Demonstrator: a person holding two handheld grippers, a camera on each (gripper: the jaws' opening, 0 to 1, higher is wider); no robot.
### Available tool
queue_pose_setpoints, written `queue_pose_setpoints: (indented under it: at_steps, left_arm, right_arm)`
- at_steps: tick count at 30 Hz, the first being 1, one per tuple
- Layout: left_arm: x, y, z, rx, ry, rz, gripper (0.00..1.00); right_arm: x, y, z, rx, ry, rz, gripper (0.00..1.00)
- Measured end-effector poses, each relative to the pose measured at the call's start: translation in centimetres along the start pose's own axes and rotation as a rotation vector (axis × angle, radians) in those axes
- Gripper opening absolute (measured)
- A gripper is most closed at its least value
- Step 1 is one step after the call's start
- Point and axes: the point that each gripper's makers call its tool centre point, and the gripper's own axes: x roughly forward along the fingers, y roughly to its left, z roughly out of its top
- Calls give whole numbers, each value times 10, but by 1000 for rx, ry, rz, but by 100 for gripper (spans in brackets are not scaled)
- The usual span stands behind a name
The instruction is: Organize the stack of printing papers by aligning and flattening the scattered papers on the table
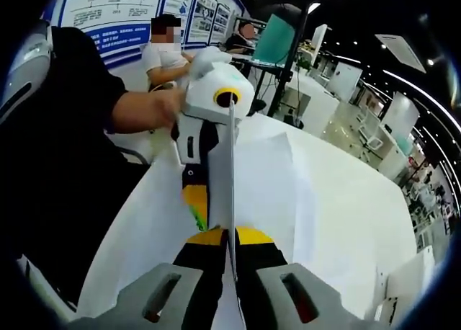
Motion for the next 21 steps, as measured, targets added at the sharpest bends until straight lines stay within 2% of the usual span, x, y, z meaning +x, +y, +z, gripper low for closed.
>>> queue_pose_setpoints:
  at_steps: [5,11,21]
  left_arm:
    - [-6,-3,4,-7,-23,8,6]
    - [-10,-5,4,-22,-34,14,7]
    - [-16,-11,6,-23,-47,32,7]
  right_arm:
    - [-20,-11,-1,-5,-13,-71,8]
    - [-55,-29,-11,54,-60,-179,9]
    - [-101,-50,-24,130,-133,-321,11]
